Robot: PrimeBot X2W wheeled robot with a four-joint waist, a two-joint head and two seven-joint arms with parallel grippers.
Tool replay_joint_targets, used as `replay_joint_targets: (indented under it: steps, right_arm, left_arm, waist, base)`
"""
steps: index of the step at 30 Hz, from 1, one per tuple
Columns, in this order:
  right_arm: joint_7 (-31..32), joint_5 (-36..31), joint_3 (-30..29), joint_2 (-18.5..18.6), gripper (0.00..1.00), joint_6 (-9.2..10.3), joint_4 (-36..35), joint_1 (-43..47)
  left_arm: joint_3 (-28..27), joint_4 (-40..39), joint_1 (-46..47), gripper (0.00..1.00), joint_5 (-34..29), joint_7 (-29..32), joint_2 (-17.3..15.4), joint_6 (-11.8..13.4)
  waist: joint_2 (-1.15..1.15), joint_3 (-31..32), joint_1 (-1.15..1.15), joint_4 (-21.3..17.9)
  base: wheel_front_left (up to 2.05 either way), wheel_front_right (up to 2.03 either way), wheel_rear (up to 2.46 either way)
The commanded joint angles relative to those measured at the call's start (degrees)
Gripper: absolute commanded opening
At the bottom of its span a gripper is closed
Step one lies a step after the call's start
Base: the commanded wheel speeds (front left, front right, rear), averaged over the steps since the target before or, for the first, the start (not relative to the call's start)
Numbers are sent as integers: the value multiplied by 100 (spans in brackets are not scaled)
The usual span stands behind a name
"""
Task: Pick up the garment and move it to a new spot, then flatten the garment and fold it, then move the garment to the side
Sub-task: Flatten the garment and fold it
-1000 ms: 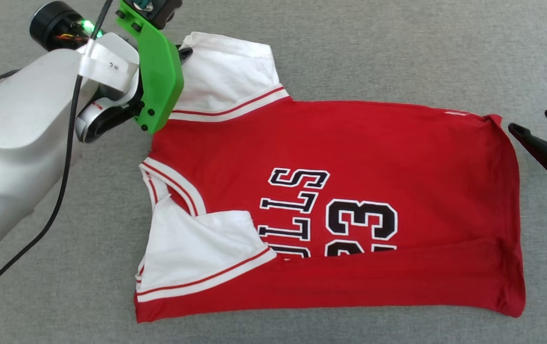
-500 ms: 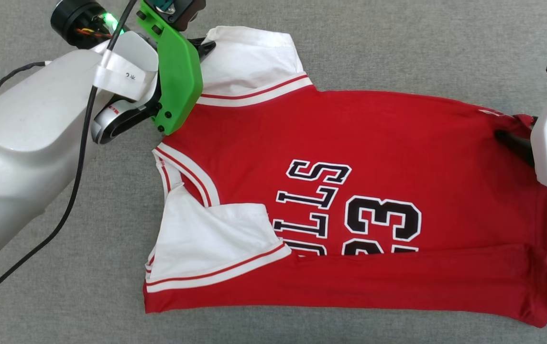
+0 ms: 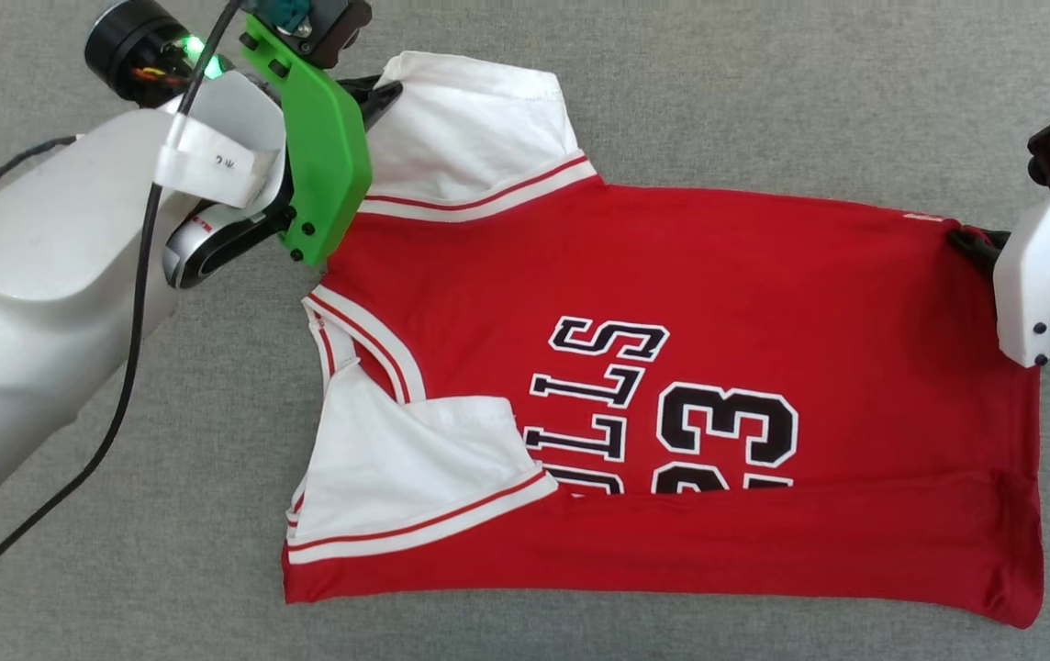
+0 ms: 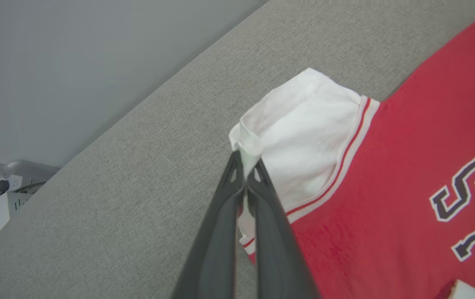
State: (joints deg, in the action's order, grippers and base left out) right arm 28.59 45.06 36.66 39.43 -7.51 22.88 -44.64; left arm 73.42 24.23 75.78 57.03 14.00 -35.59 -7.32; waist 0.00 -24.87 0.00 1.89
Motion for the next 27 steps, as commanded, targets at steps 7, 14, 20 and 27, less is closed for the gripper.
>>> replay_joint_targets:
  steps: [7,14,20,27]
  right_arm:
    - [-814,136,35,142,0,2,-204,408]
    - [-1313,171,-52,175,0,2,-277,991]
    - [-1522,187,-66,118,0,2,-379,1519]
    - [-1654,318,-223,123,0,2,-544,2229]
  left_arm:
    - [-8,-118,-516,0,66,-325,-182,-16]
    - [-8,-572,-1271,0,135,-447,-537,96]
    - [-7,-1227,-2153,0,98,-354,-954,384]
    - [-7,-1868,-3137,0,209,-281,-1180,716]
  waist:
    - [0,716,0,14]
    - [0,1197,0,8]
    - [0,1443,0,8]
    - [0,1611,0,63]
  base:
    - [0,0,0]
    - [0,0,0]
    - [0,0,0]
    - [0,0,0]
